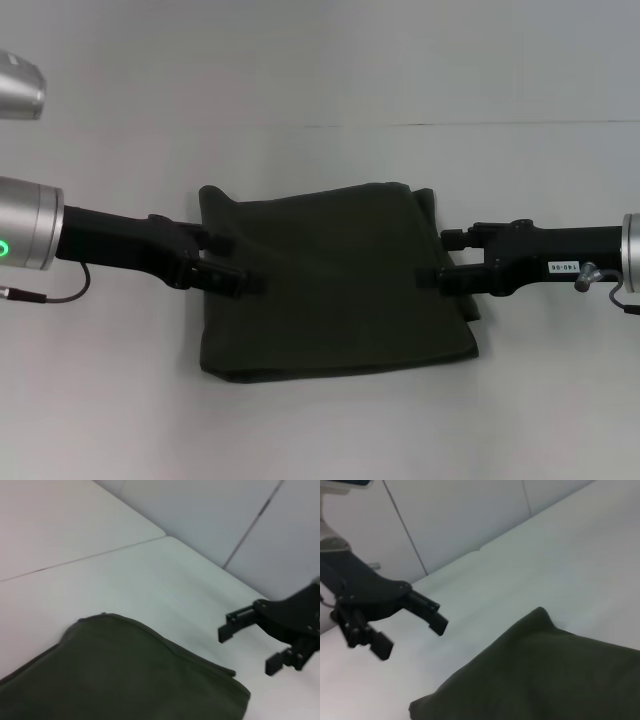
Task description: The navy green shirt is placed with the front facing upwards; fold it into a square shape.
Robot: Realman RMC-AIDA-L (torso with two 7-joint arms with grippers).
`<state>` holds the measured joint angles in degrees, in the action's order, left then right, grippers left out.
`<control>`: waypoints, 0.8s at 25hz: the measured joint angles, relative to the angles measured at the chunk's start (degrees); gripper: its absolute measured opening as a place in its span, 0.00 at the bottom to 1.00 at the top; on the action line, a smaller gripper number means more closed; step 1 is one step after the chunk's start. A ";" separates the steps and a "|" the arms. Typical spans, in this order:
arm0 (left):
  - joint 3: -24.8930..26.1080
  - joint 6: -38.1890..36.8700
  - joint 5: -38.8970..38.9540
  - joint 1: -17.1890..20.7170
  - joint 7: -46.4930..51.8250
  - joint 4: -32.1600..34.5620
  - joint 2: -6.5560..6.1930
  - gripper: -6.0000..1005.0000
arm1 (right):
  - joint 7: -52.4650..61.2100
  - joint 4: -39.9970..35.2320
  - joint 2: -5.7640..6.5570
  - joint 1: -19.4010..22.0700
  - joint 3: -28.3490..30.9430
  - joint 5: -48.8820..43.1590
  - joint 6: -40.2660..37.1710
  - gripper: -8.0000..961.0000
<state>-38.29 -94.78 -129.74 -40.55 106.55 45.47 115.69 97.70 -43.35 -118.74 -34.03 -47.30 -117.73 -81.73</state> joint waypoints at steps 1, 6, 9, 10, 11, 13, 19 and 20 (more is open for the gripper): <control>-0.31 0.01 0.07 0.24 -0.43 0.36 0.20 0.96 | 0.17 0.15 0.00 0.00 0.10 0.01 0.29 0.92; -1.65 -0.23 -0.14 0.76 -1.73 1.86 1.20 0.96 | 0.43 0.92 0.00 -0.07 1.17 0.04 0.89 0.92; -2.53 -0.11 -0.19 0.90 -1.68 2.50 1.63 0.96 | 0.48 1.06 0.01 -0.23 2.04 0.05 0.98 0.92; -2.68 0.03 -0.17 0.92 -1.60 2.58 1.70 0.96 | 0.48 1.06 0.00 -0.26 2.11 0.05 1.02 0.92; -2.73 0.06 -0.10 0.92 -1.54 2.60 1.71 0.96 | 0.49 1.07 0.01 -0.28 2.13 0.05 1.12 0.92; -2.74 -0.06 0.04 0.92 -1.46 2.61 1.72 0.96 | 0.49 1.08 0.01 -0.29 2.13 0.05 1.52 0.92; -2.76 -0.30 0.24 0.92 -1.31 2.61 1.73 0.96 | 0.53 1.12 0.00 -0.43 2.13 0.05 2.47 0.92; -2.76 -0.29 0.25 0.92 -1.31 2.61 1.73 0.96 | 0.53 1.14 -0.02 -0.52 2.10 0.05 2.60 0.92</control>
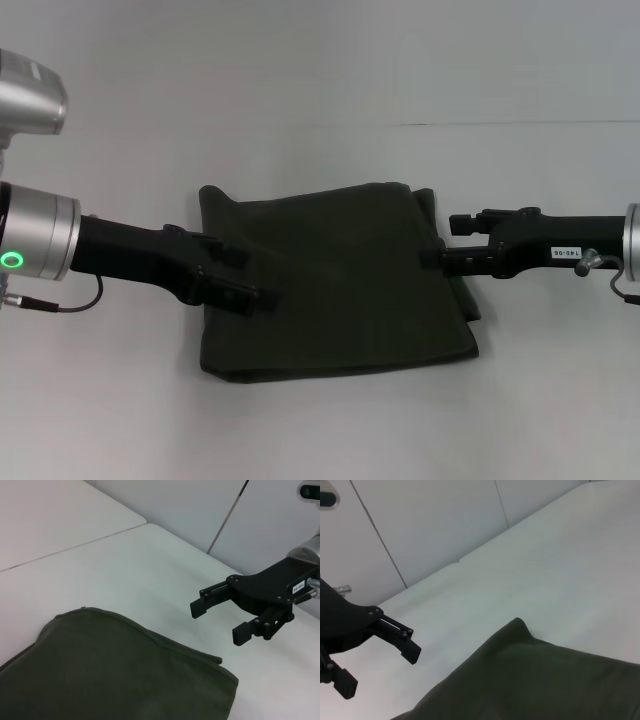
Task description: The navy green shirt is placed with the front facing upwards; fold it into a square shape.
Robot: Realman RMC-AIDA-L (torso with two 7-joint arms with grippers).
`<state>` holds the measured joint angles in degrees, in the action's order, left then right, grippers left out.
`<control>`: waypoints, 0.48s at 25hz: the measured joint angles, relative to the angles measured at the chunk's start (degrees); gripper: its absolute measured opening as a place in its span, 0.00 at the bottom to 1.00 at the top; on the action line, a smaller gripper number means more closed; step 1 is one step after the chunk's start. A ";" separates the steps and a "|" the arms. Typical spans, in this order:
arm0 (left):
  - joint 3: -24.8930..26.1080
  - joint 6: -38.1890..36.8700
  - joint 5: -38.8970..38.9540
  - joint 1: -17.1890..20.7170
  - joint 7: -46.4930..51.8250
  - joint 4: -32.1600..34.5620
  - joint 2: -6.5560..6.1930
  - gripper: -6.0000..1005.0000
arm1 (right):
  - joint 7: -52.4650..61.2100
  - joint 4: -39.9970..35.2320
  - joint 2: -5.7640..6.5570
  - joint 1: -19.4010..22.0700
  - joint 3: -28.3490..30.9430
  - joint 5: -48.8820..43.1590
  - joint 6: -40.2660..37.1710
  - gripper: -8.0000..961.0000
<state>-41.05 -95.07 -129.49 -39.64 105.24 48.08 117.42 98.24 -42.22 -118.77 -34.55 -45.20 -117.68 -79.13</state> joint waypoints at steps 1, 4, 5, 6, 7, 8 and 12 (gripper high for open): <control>0.00 0.00 0.01 0.00 0.00 0.00 0.00 0.96 | 0.00 0.02 -0.02 -0.07 -0.06 0.00 0.06 0.92; 0.04 0.17 0.03 0.00 0.02 0.00 0.00 0.96 | 0.02 0.03 -0.06 -0.33 -0.26 -0.01 0.05 0.92; 0.06 0.28 0.03 0.00 0.02 0.00 0.00 0.96 | 0.02 0.03 -0.05 -0.44 -0.26 0.00 -0.01 0.92; 0.08 0.38 0.04 0.00 0.02 0.00 0.00 0.96 | 0.03 0.03 -0.07 -0.53 -0.27 0.00 -0.11 0.92; 0.07 0.44 0.04 0.00 0.03 0.00 0.00 0.96 | 0.03 0.03 -0.09 -0.61 -0.29 -0.01 -0.20 0.92; 0.04 0.46 0.03 0.00 0.03 0.00 0.02 0.96 | 0.03 0.03 -0.11 -0.64 -0.31 -0.01 -0.20 0.92; 0.00 0.40 0.04 0.00 0.05 0.00 0.08 0.96 | 0.03 0.03 -0.15 -0.78 -0.24 -0.01 -0.15 0.92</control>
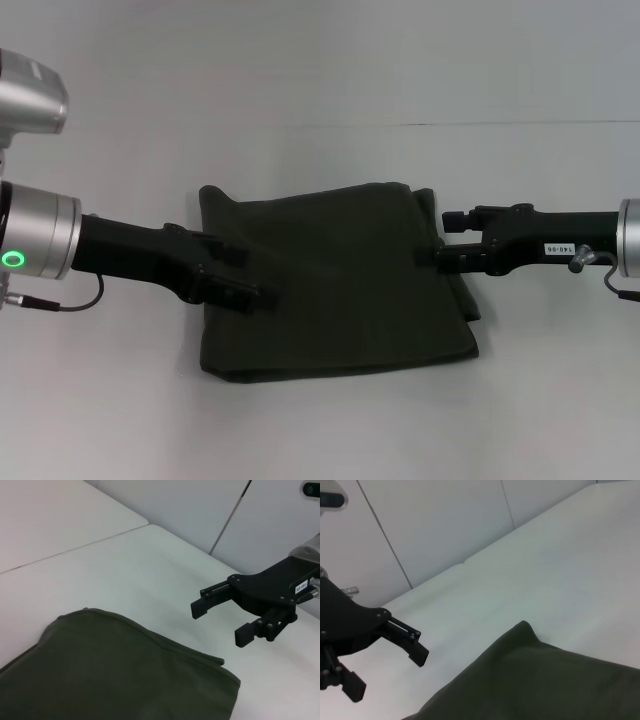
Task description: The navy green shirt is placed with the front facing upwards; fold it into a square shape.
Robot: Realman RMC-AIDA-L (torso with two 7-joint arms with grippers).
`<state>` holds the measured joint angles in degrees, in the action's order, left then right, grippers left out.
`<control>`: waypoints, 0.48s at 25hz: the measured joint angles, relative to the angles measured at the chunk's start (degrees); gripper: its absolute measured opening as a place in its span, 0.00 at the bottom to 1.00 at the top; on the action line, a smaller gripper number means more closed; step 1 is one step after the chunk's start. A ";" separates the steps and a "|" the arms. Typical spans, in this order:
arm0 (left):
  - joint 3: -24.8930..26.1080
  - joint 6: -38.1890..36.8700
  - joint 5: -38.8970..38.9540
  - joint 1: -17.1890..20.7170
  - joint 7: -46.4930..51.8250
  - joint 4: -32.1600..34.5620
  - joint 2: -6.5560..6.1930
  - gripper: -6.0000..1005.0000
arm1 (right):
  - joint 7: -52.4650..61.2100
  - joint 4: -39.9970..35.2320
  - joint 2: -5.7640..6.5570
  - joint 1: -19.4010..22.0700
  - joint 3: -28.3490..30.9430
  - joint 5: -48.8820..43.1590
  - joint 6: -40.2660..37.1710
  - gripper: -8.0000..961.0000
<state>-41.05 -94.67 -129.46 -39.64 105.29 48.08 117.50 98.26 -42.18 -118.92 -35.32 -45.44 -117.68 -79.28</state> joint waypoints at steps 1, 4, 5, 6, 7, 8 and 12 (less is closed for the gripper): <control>0.00 -0.12 0.00 0.00 0.00 0.00 0.00 0.96 | 0.00 0.00 0.00 -0.02 0.07 0.00 -0.01 0.92; 0.00 -0.33 0.00 0.00 0.01 0.00 0.01 0.96 | 0.00 0.00 0.00 -0.02 0.13 0.00 -0.01 0.92; 0.01 -0.34 0.00 0.00 0.01 0.00 0.01 0.96 | 0.00 0.00 0.00 -0.02 0.14 0.00 0.00 0.92; 0.01 -0.34 0.00 -0.02 0.03 0.00 0.01 0.96 | 0.00 0.00 0.00 -0.04 0.15 0.00 0.00 0.92; 0.01 -0.35 0.00 -0.07 0.05 0.00 0.01 0.96 | 0.00 0.00 0.00 -0.06 0.15 0.00 -0.01 0.92; 0.01 -0.36 0.00 -0.11 0.07 0.00 0.01 0.96 | 0.00 0.00 0.00 -0.09 0.13 0.00 -0.04 0.92; 0.01 -0.39 -0.09 -0.16 0.09 0.00 0.01 0.96 | 0.00 0.00 0.00 -0.12 0.02 0.00 -0.17 0.92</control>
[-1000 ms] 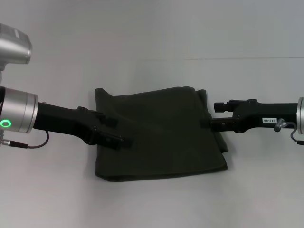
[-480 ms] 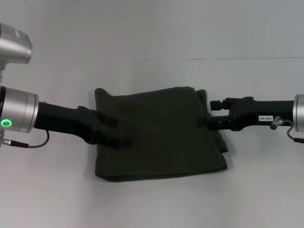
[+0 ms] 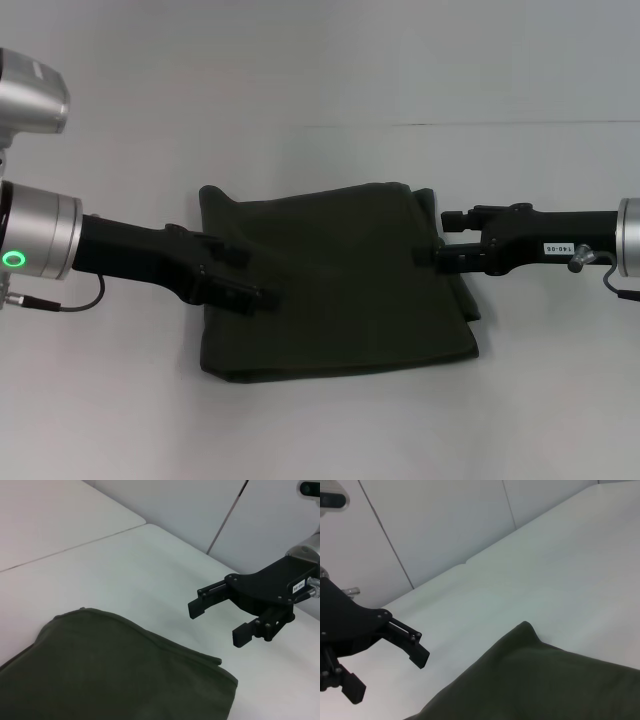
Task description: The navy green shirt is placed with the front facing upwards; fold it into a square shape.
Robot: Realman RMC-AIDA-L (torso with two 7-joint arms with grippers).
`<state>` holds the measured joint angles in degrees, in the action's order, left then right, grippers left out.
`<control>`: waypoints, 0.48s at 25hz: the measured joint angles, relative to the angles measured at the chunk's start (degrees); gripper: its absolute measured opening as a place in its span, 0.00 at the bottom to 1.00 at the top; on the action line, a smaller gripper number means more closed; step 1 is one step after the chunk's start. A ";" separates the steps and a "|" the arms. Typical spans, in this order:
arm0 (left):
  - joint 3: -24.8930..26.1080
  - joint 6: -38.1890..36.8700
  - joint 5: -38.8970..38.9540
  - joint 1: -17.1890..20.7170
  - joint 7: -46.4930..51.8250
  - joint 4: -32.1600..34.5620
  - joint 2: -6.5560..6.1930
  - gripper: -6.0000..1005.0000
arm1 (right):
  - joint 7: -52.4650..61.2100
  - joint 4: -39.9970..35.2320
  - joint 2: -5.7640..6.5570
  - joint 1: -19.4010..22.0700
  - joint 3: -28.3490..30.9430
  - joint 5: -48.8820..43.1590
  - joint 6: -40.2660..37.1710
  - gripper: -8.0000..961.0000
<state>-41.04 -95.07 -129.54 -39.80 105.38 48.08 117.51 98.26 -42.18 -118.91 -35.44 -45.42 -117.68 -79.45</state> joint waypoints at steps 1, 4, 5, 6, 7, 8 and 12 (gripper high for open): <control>0.00 0.00 -0.06 -0.01 0.00 0.00 0.00 0.96 | 0.00 0.00 0.00 0.00 0.02 0.00 -0.01 0.92; 0.00 -0.03 -0.18 -0.01 0.00 0.00 0.00 0.96 | 0.00 -0.01 0.00 0.00 0.11 0.00 -0.03 0.92; 0.00 -0.03 -0.18 0.01 0.00 0.00 0.00 0.96 | 0.00 -0.03 0.00 0.01 0.11 0.00 -0.03 0.92; -0.01 -0.03 -0.18 0.09 0.00 0.01 0.00 0.96 | 0.00 -0.07 0.00 0.01 0.12 0.01 -0.02 0.92; 0.00 -0.04 -0.18 0.16 0.00 0.03 0.00 0.96 | 0.01 -0.11 0.00 0.01 0.13 0.03 0.01 0.92; 0.00 -0.03 -0.18 0.18 -0.01 0.04 0.00 0.96 | 0.03 -0.11 0.00 0.00 0.14 0.03 0.06 0.92; 0.00 -0.04 -0.21 0.22 -0.03 0.08 0.00 0.96 | 0.08 -0.10 0.00 -0.08 0.16 0.06 0.31 0.92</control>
<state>-41.04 -95.10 -129.76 -39.58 105.35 48.16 117.51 98.35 -42.29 -118.91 -35.52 -45.25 -117.62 -79.14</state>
